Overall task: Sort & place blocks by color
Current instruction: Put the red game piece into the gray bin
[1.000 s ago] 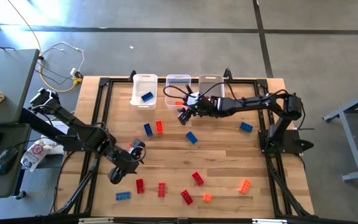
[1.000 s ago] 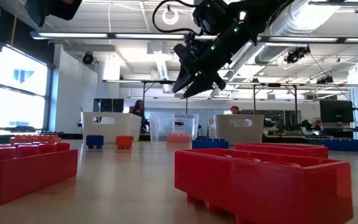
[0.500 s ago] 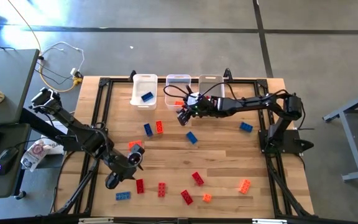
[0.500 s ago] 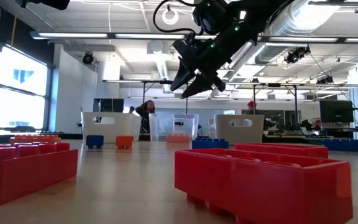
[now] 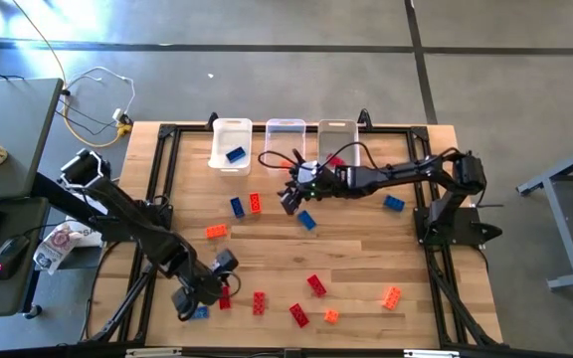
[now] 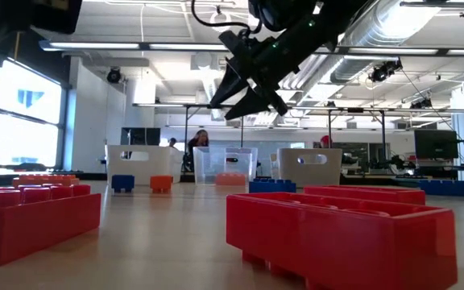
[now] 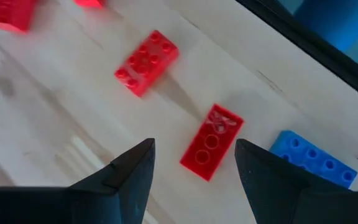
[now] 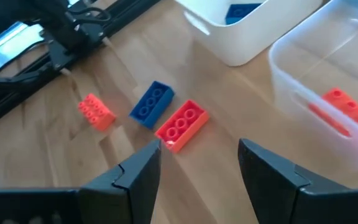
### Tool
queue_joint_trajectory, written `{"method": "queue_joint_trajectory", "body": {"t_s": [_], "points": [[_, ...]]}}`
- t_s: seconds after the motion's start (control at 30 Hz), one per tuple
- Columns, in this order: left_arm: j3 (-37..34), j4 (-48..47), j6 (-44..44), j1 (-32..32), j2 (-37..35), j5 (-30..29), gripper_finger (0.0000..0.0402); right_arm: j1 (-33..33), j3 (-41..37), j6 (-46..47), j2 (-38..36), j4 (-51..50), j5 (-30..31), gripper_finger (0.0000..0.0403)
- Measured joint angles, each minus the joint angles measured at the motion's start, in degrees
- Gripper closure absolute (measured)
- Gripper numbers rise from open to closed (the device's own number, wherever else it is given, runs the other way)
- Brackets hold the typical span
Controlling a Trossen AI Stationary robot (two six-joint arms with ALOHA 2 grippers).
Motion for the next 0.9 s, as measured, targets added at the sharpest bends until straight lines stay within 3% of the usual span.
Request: {"method": "queue_joint_trajectory", "body": {"t_s": [0.53,0.9], "points": [[0.0,3.5,1.3,-2.5,10.3,0.7,0.019,5.6,0.0,3.7,0.0,0.1,4.2,0.0203],[0.0,4.0,1.7,-2.6,12.8,-2.0,0.019,7.4,0.0,4.6,0.0,0.1,5.5,0.0203]]}}
